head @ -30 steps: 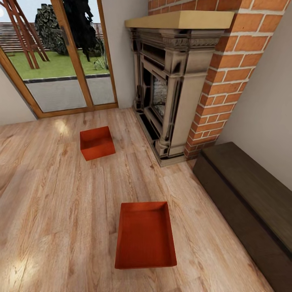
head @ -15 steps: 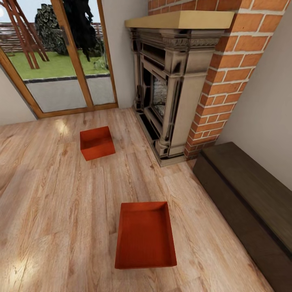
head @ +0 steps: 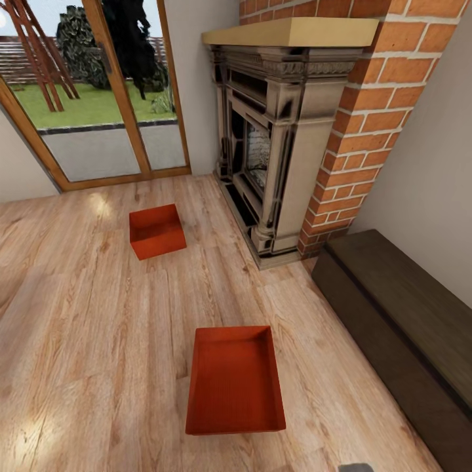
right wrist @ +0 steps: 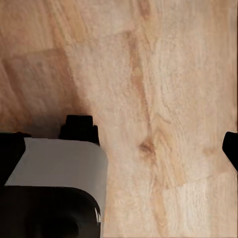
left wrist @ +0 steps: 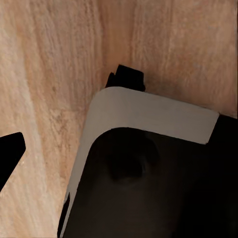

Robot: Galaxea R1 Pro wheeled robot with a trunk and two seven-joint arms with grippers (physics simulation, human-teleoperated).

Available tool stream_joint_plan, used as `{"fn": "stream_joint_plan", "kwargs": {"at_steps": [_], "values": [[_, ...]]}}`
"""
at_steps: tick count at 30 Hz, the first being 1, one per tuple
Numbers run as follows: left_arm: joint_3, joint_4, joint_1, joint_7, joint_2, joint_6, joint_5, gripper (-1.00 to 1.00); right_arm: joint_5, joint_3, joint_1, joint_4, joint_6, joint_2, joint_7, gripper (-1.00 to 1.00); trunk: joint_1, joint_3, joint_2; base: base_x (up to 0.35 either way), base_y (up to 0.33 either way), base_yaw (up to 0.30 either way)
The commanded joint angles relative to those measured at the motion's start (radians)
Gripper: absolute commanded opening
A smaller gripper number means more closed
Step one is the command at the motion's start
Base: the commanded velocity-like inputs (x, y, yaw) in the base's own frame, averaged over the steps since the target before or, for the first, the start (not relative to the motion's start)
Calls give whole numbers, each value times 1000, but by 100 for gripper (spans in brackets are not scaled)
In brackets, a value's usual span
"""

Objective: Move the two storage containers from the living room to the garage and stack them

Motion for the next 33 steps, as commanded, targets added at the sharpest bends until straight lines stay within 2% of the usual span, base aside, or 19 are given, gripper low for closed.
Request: {"fn": "stream_joint_plan", "kwargs": {"at_steps": [1,4,6,8,9,10,11,12,14,15,16,20,24,25,31,33], "values": [[0,9,-36,24,-4,18,1,100,-1,1,-32,-1,12,0,-8,100,0,-1,0,0,0,0],[0,37,-106,44,-16,48,-10,100,-2,-6,-92,7,48,2,-10,100,0,-1,0,0,0,0],[-2,62,-165,58,-37,75,-17,100,-5,-9,-150,19,90,9,-11,100,0,-1,0,0,0,0],[-3,83,-227,69,-55,96,-31,100,-30,-11,-237,33,121,22,-12,100,0,-1,0,0,0,0],[-3,84,-236,70,-57,99,-32,100,-34,-11,-250,36,124,25,-13,100,0,-1,0,0,0,0],[-3,87,-271,72,-68,127,-37,100,-46,-11,-304,51,129,47,-14,100,0,-1,0,0,0,0],[-3,87,-280,72,-71,138,-39,100,-48,-11,-318,56,129,53,-15,100,0,-1,0,0,0,0],[-3,87,-314,73,-86,164,-42,100,-51,-11,-362,75,126,77,-21,100,0,-1,0,0,0,0],[-3,88,-357,75,-109,178,-45,100,-53,-11,-403,92,121,107,-33,100,0,-1,0,0,0,0],[-3,88,-367,78,-114,180,-46,100,-52,-11,-409,95,120,114,-36,100,0,-1,0,0,0,0],[-4,88,-407,103,-146,185,-53,100,-50,-11,-426,94,102,142,-48,100,0,-1,0,0,0,0],[-4,85,-433,144,-190,169,-73,100,-53,-12,-433,94,6,175,-54,100,0,-1,0,0,0,0],[-4,75,-437,151,-203,144,-99,100,-52,-12,-434,94,-32,183,-55,100,0,-1,0,0,0,0],[-4,71,-437,152,-207,130,-123,100,-51,-12,-434,94,-40,183,-54,100,0,-1,0,0,0,0],[-3,55,-438,153,-205,45,-169,100,-54,-11,-435,99,-45,181,-53,100,0,-1,0,0,0,0],[-2,56,-438,153,-203,20,-173,100,-55,-10,-435,102,-46,179,-51,100,0,-1,0,0,0,0]]}}
